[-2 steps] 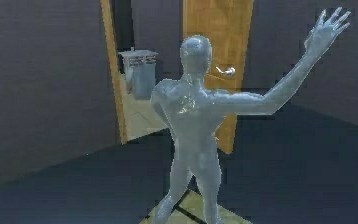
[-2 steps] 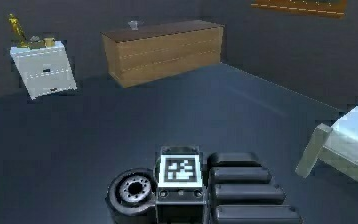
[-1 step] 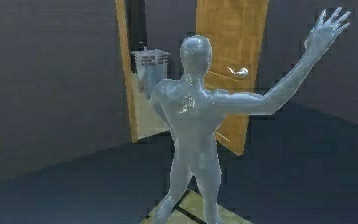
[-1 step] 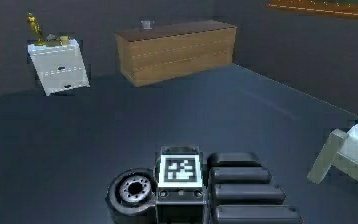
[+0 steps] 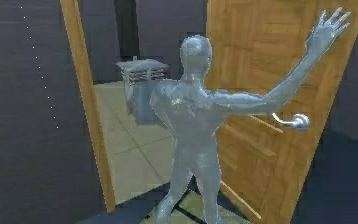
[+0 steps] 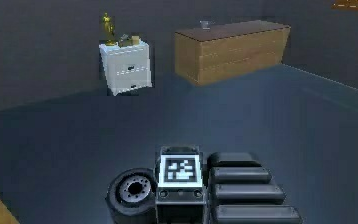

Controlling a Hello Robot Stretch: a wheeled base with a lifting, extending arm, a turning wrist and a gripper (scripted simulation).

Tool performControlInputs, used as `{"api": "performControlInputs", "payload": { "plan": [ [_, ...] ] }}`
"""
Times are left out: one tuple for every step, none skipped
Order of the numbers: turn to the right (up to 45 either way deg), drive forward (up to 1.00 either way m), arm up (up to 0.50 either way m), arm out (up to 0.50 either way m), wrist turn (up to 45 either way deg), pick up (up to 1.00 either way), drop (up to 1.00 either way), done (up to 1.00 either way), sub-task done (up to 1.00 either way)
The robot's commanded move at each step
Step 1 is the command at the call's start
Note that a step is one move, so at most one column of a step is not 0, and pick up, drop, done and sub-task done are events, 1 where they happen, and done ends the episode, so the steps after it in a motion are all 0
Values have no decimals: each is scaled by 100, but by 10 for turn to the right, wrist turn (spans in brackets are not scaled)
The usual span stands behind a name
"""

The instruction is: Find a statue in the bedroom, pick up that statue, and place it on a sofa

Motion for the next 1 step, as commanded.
{"api": "performControlInputs", "payload": {
  "plan": [
    [0,100,0,0,0,0,0,0,0]
  ]
}}
